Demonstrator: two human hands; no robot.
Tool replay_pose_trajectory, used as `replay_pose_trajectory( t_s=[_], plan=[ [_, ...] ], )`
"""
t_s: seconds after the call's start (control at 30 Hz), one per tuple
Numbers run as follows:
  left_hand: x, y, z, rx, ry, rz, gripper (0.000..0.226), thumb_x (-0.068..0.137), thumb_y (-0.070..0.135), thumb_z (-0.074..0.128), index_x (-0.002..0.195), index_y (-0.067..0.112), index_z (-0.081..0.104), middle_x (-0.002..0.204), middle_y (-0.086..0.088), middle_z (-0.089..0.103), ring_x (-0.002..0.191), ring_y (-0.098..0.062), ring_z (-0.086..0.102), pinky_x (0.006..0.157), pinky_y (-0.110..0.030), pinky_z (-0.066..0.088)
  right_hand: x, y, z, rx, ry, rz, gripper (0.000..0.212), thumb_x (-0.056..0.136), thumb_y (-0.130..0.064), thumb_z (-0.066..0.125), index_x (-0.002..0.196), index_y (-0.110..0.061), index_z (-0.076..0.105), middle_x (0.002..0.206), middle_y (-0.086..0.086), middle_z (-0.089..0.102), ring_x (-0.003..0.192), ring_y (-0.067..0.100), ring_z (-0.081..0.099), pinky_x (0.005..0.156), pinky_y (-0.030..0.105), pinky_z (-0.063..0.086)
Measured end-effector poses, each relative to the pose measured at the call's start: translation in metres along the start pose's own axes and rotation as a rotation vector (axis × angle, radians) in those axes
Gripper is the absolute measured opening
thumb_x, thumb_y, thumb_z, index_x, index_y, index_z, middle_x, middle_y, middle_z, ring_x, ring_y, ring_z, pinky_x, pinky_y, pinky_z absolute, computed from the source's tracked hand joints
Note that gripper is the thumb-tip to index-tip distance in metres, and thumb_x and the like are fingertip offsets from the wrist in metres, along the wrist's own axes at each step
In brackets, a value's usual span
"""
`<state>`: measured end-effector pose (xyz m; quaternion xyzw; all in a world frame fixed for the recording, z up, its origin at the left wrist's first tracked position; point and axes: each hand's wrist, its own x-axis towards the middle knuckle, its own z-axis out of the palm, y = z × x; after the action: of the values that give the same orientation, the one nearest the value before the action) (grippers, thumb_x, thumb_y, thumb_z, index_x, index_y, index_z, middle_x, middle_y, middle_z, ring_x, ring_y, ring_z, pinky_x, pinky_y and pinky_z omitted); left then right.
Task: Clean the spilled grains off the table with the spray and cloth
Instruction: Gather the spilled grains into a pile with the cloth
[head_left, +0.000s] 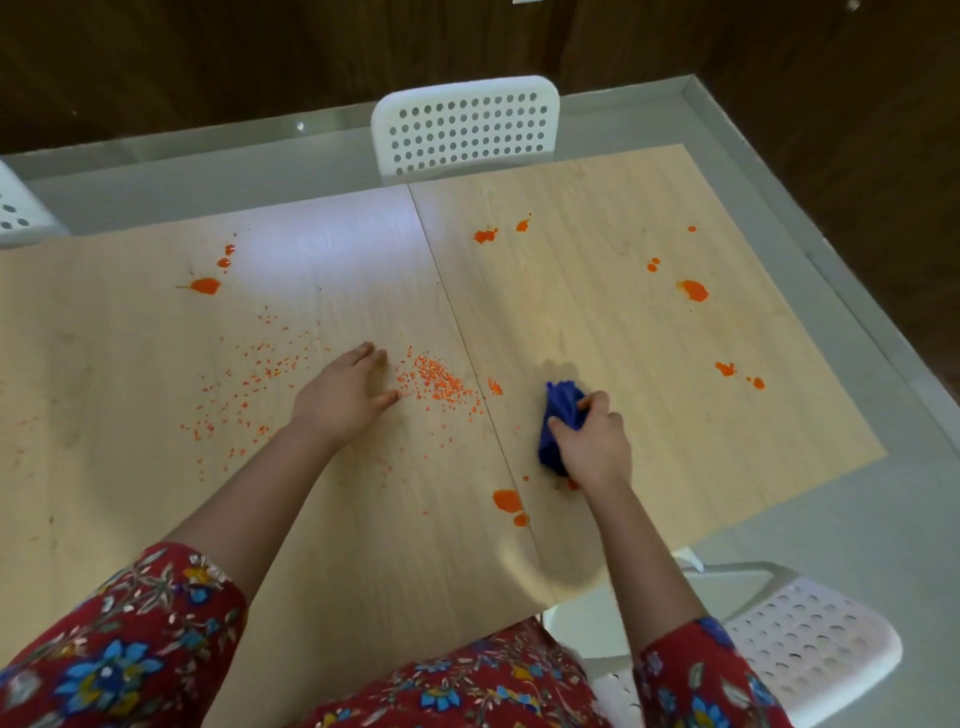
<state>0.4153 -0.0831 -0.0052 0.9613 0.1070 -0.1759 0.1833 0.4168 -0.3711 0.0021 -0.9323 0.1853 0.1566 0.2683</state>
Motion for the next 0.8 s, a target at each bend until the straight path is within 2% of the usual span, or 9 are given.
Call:
replay_pose_trajectory(
  t_s=[0.13,0.23,0.33,0.43,0.5,0.6,0.67,0.73,0.8],
  plan=[
    [-0.012,-0.011,-0.003,0.011,0.037,0.026,0.068,0.093,0.051,0.053,0.151,0.028,0.028,0.159,0.011,0.019,0.145,-0.013,0.022,0.108,-0.038,0.037,-0.036,-0.049,0.045,0.061,-0.052,-0.178,0.040,0.089,-0.036,0.063,0.120,-0.016,0.046,0.119,0.008,0.052,0.098,0.032,0.060,0.074,0.031,0.042],
    [-0.020,-0.019,-0.004,0.008,0.069,0.039,0.066,0.092,0.049,0.055,0.150,0.030,0.030,0.158,0.011,0.022,0.144,-0.013,0.023,0.107,-0.039,0.038,-0.048,-0.068,0.062,0.194,-0.067,-0.229,0.036,0.089,-0.036,0.063,0.117,-0.018,0.047,0.116,0.006,0.055,0.095,0.028,0.061,0.077,0.033,0.046],
    [-0.024,-0.031,-0.008,-0.011,0.078,0.017,0.066,0.092,0.047,0.056,0.150,0.028,0.030,0.159,0.009,0.022,0.145,-0.015,0.020,0.110,-0.040,0.035,-0.026,-0.060,0.039,0.280,0.101,-0.146,0.037,0.091,-0.034,0.061,0.119,-0.015,0.048,0.118,0.012,0.055,0.101,0.033,0.060,0.080,0.034,0.042],
    [-0.025,-0.043,-0.010,0.001,0.074,-0.019,0.067,0.093,0.048,0.054,0.151,0.026,0.027,0.160,0.007,0.019,0.146,-0.017,0.018,0.112,-0.041,0.032,0.013,-0.042,0.015,0.117,0.160,-0.021,0.040,0.096,-0.035,0.053,0.130,-0.017,0.042,0.128,0.016,0.048,0.100,0.039,0.060,0.081,0.040,0.046],
    [-0.023,-0.049,-0.012,0.007,0.076,-0.044,0.068,0.093,0.048,0.053,0.151,0.027,0.025,0.160,0.007,0.019,0.146,-0.017,0.018,0.113,-0.042,0.031,0.028,-0.041,0.014,0.012,0.149,-0.002,0.041,0.099,-0.035,0.048,0.135,-0.020,0.038,0.130,0.015,0.042,0.094,0.037,0.061,0.076,0.040,0.050],
    [-0.018,-0.053,-0.018,0.013,0.081,-0.063,0.068,0.094,0.049,0.052,0.152,0.027,0.023,0.160,0.007,0.017,0.146,-0.017,0.018,0.111,-0.043,0.034,0.022,-0.056,0.031,-0.076,0.164,-0.109,0.042,0.099,-0.034,0.045,0.139,-0.022,0.035,0.127,0.014,0.039,0.097,0.034,0.058,0.075,0.040,0.049],
    [-0.016,-0.056,-0.022,0.008,0.074,-0.076,0.069,0.094,0.048,0.052,0.152,0.027,0.022,0.160,0.007,0.016,0.146,-0.017,0.017,0.111,-0.043,0.034,0.009,-0.070,0.049,-0.054,0.155,-0.181,0.043,0.098,-0.033,0.046,0.139,-0.023,0.036,0.125,0.012,0.040,0.099,0.032,0.055,0.077,0.039,0.049],
    [-0.018,-0.058,-0.023,-0.003,0.077,-0.089,0.070,0.093,0.048,0.052,0.152,0.027,0.022,0.161,0.008,0.016,0.146,-0.017,0.017,0.112,-0.044,0.035,-0.007,-0.081,0.068,-0.018,0.094,-0.287,0.043,0.098,-0.033,0.047,0.139,-0.024,0.038,0.123,0.009,0.040,0.098,0.029,0.056,0.078,0.037,0.050],
    [-0.024,-0.059,-0.021,-0.022,0.086,-0.084,0.070,0.093,0.048,0.054,0.152,0.027,0.022,0.161,0.008,0.016,0.146,-0.017,0.017,0.113,-0.044,0.033,-0.014,-0.085,0.077,0.122,-0.020,-0.356,0.043,0.098,-0.031,0.050,0.140,-0.025,0.043,0.123,0.005,0.044,0.101,0.025,0.057,0.081,0.031,0.045]
  ],
)
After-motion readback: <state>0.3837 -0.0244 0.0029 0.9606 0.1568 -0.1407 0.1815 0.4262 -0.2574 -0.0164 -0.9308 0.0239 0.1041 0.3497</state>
